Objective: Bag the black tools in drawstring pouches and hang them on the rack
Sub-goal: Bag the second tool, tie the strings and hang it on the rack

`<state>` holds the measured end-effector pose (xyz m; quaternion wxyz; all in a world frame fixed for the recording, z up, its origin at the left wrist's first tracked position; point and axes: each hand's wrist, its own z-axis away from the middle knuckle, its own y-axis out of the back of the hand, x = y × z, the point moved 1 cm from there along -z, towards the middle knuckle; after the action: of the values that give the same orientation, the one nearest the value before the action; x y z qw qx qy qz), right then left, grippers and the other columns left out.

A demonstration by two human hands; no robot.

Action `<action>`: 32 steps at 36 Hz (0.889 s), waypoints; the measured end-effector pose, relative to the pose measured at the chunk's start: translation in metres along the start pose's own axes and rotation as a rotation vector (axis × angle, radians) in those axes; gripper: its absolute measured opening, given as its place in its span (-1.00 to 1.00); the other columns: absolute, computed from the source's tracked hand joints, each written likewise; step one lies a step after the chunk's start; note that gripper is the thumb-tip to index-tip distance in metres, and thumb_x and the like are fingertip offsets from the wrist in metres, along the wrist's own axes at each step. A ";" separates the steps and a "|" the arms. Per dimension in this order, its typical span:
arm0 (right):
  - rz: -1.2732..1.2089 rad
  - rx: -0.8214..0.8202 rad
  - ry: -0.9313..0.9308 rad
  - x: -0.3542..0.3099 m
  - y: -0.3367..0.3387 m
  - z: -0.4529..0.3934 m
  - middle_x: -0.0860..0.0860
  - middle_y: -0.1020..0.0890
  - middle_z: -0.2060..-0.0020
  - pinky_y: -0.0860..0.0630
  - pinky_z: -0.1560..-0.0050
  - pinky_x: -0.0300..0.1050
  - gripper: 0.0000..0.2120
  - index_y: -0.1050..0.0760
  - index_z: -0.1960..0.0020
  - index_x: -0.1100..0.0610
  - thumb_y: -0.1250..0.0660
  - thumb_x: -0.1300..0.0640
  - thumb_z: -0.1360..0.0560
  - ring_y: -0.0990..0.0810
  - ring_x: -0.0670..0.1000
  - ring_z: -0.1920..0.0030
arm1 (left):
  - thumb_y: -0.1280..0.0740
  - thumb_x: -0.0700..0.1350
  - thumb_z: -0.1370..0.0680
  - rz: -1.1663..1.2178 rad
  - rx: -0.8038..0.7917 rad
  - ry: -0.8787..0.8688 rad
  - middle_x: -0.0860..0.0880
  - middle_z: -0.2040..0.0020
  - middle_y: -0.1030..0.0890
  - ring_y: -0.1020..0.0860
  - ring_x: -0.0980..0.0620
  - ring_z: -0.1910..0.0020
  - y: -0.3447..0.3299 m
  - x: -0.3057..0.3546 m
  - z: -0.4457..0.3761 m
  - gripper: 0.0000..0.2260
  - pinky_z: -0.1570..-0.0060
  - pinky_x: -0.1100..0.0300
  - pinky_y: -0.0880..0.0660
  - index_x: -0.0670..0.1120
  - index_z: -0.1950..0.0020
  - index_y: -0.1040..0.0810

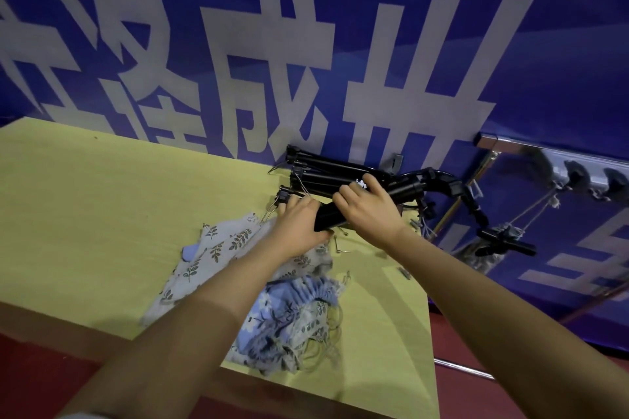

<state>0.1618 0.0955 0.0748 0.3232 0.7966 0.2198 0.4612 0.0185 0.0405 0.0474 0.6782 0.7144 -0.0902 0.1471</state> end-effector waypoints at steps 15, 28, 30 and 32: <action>-0.528 -0.083 -0.404 -0.010 -0.012 0.012 0.06 -0.53 0.08 -0.26 0.08 -0.08 -0.78 -0.45 -0.03 0.16 -0.20 0.02 -0.55 -0.47 0.13 0.06 | -0.32 0.03 -0.50 0.229 0.227 0.183 -0.09 -0.10 -0.48 -0.41 -0.08 -0.13 0.012 -0.012 -0.008 -0.68 -0.11 0.04 -0.29 -0.14 -0.14 -0.44; -1.072 -0.553 -0.575 -0.044 -0.033 -0.007 0.07 -0.57 -0.17 -0.44 -0.18 0.12 -0.68 -0.49 -0.23 0.07 -0.25 -0.02 -0.53 -0.56 0.16 -0.13 | -0.37 -0.08 -0.48 0.642 0.328 0.136 -0.10 0.03 -0.54 -0.52 -0.07 0.03 0.034 -0.003 0.006 -0.83 0.10 0.11 -0.47 -0.07 0.02 -0.43; -1.161 -0.467 -0.626 -0.042 -0.032 -0.009 0.07 -0.60 0.10 -0.49 0.06 -0.02 -0.83 -0.53 -0.06 0.16 -0.22 0.11 -0.56 -0.58 0.13 0.08 | -0.37 -0.08 -0.48 0.652 0.352 0.142 -0.09 0.02 -0.52 -0.49 -0.05 0.03 0.036 -0.004 0.008 -0.82 0.11 0.15 -0.40 -0.06 0.02 -0.40; -1.282 -0.349 -0.752 -0.037 -0.025 -0.013 0.00 -0.53 0.28 -0.42 0.23 -0.10 -0.88 -0.46 0.03 0.19 -0.20 0.16 -0.60 -0.53 0.06 0.21 | -0.37 -0.06 -0.48 0.627 0.385 0.158 -0.04 0.05 -0.46 -0.45 -0.05 0.03 0.038 -0.010 0.009 -0.80 0.11 0.15 -0.36 -0.06 0.03 -0.37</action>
<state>0.1314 0.0932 0.0393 0.7020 0.5539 0.4383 -0.0911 -0.0024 0.0284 0.0792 0.4584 0.7530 -0.2224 0.4165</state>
